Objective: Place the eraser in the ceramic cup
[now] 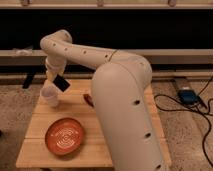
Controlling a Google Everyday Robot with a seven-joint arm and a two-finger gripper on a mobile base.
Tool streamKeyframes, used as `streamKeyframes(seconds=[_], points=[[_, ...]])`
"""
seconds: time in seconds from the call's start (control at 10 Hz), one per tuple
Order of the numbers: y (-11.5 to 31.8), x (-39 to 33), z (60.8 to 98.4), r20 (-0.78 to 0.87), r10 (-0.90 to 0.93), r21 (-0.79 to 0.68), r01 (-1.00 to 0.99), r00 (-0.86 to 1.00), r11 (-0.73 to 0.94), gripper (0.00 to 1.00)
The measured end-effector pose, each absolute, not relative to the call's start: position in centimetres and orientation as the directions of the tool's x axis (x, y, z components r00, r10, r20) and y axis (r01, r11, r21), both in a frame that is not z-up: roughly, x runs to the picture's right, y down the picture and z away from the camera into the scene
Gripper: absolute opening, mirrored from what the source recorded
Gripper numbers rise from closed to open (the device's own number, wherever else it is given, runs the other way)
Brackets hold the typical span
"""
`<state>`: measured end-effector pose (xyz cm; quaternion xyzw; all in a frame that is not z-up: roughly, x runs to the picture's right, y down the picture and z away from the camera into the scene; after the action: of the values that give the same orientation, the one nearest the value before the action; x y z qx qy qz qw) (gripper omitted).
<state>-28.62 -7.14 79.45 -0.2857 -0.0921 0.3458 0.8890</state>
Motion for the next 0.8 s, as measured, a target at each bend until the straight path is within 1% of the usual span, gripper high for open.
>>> streamKeyframes(seconds=[0.5,0.8], points=[[-8.0,-31.6,79.5,0.081,0.716,-0.601,-0.539,0.694,0.59,0.0],[-7.9,-33.2,79.5,0.107,0.738,-0.62,-0.536,0.666,0.573,0.0]])
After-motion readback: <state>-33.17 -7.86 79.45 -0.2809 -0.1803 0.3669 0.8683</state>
